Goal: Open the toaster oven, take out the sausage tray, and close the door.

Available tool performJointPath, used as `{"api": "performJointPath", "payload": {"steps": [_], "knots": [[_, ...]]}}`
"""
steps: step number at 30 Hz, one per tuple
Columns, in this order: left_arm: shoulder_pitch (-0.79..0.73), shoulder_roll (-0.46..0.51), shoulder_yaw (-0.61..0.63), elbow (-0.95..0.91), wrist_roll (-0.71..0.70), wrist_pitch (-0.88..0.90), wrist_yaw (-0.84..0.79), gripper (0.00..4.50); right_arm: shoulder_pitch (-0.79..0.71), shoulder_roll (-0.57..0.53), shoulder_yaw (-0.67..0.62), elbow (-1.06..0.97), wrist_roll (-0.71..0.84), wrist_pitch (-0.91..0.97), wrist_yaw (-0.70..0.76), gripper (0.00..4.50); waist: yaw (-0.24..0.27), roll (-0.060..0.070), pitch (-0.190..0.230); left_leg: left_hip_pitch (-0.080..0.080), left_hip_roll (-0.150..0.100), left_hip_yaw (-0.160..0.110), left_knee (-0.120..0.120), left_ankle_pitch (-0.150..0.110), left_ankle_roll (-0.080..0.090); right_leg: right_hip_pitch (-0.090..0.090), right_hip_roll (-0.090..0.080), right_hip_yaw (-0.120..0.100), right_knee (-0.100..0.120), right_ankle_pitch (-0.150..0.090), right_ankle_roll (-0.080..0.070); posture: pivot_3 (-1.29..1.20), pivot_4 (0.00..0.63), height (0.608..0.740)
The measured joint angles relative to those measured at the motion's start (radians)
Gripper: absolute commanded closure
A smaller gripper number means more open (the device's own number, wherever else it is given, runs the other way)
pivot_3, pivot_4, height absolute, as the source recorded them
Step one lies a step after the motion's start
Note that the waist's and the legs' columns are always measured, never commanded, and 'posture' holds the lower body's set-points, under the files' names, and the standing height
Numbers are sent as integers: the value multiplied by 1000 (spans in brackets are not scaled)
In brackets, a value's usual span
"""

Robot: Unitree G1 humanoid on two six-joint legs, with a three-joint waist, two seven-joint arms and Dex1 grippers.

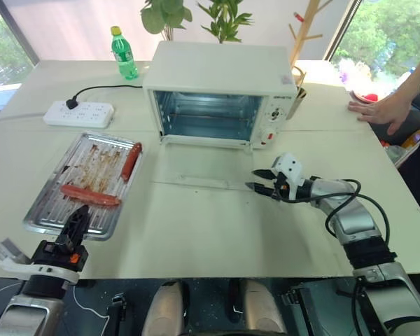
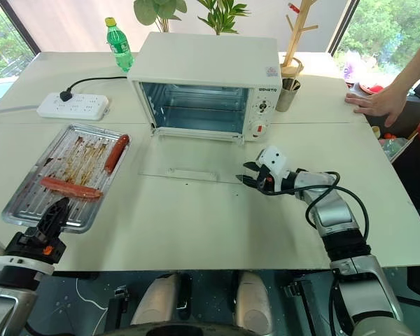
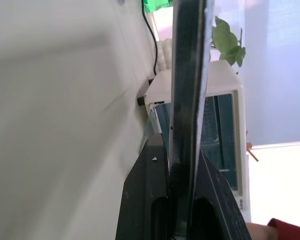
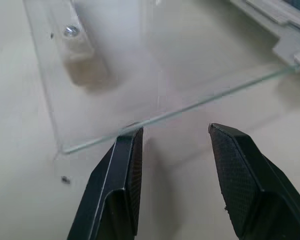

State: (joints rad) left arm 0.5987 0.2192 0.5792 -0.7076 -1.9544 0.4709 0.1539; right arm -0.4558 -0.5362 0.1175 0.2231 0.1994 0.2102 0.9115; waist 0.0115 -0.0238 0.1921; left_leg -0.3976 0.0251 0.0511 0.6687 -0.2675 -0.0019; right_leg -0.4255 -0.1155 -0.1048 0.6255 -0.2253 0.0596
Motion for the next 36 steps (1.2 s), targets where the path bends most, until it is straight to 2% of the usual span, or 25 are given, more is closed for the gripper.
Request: {"api": "performJointPath", "payload": {"steps": [7, 12, 18, 23, 26, 29, 36], "knots": [[5, 14, 32, 40, 0, 20, -37, 4500, -41, 31, -33, -33, 43, 92, -27, 2388, 0, 0, 0, -1, 0, -1, 0, 0, 0, -1, 1, 0, 0, 0, 0, 0, 150, 717], [31, 47, 92, 121, 0, 111, -117, 4500, -114, 42, -99, -82, 96, 167, -64, 2388, 0, 0, 0, -3, 2, -2, 0, 0, 0, -3, 3, -1, 0, 0, 0, 0, 150, 717], [19, 98, 120, 232, 0, 241, -175, 4500, -13, 7, -87, -182, 102, 190, -21, 2388, 4, 0, 0, -7, 1, -3, 0, 0, 0, -4, 2, -4, -1, 0, 0, 0, 150, 717], [-70, 226, 68, 310, 0, 384, -221, 4500, 55, -90, -107, -286, 176, 264, 64, 2388, 5, 0, 0, -7, 1, -5, 0, 0, 0, -4, 2, -4, -1, 0, 0, 0, 150, 717], [-186, 308, -8, 375, 1, 474, -244, 4500, 116, -167, -154, -373, 242, 320, 116, 1503, 4, 0, 0, -7, 2, -5, 0, 0, 0, -4, 2, -4, -1, 0, 0, 0, 150, 717], [-321, 378, -87, 455, 1, 549, -250, 4500, 189, -224, -209, -448, 301, 371, 140, 47, 4, 1, 0, -7, 2, -5, 0, 0, 0, -4, 2, -4, 0, 0, 0, 0, 150, 717], [-627, 471, -303, 673, 2, 707, -269, 4500, 352, -263, -305, -592, 328, 395, 89, 47, 3, 1, 0, -6, 2, -4, 0, 1, -1, -4, 2, -4, 2, 2, 3, 0, 150, 717]]}}
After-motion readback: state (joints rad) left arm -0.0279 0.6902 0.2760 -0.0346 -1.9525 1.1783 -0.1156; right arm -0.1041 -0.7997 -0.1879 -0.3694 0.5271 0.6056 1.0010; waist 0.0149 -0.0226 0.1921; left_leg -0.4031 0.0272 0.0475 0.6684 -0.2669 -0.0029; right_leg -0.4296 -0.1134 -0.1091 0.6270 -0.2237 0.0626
